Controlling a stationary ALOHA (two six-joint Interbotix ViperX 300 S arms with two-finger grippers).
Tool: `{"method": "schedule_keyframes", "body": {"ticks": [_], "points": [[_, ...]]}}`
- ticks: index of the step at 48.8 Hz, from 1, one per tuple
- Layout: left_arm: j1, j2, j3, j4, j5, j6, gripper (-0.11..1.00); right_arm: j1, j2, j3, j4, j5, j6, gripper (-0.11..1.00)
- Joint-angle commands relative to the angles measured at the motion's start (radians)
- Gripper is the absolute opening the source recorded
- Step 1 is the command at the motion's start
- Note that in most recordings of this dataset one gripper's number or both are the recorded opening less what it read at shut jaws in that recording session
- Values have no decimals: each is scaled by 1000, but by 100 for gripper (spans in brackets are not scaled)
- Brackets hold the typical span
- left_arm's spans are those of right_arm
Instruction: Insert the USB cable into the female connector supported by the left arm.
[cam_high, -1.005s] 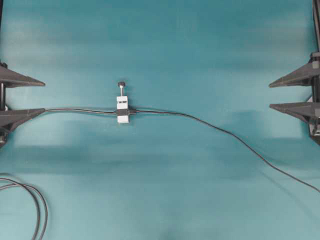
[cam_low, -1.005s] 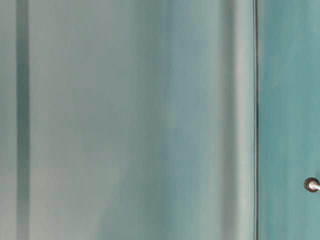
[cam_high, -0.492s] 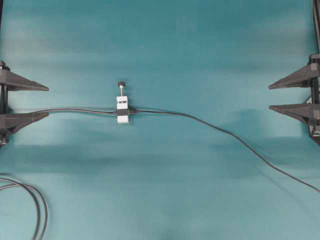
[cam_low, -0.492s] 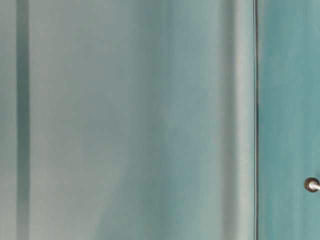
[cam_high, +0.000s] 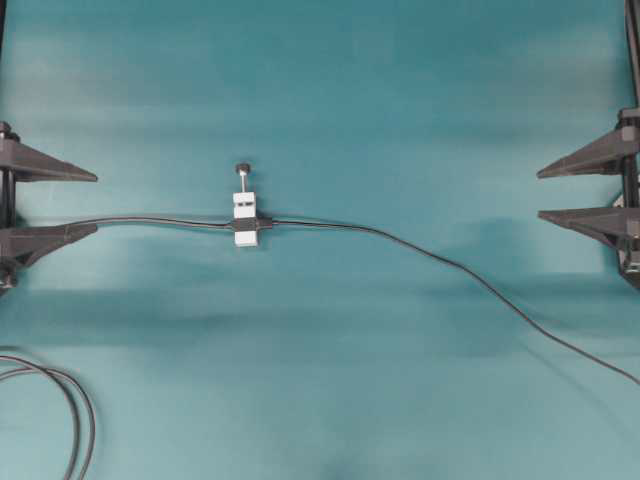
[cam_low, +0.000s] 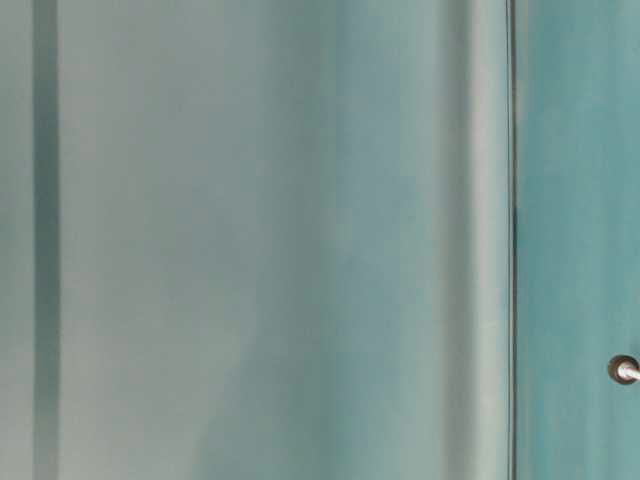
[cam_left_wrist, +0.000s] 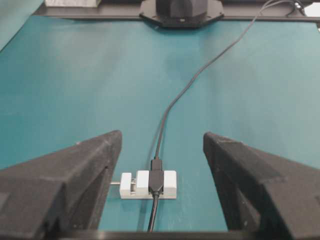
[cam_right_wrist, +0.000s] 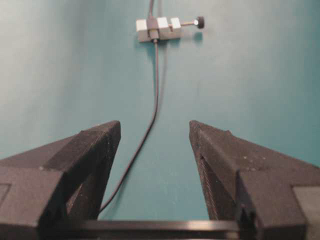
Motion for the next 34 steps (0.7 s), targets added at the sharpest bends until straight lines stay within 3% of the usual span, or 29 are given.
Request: {"method": "schedule_keyframes", "body": {"ticks": [1,34], "points": [[3,6,-26,2,-5,3,82,-2,6,-15,-2,-3,0,65],[2,6,-28,2,-5,3,82,-3,6,-17,-2,48,2,65]]}}
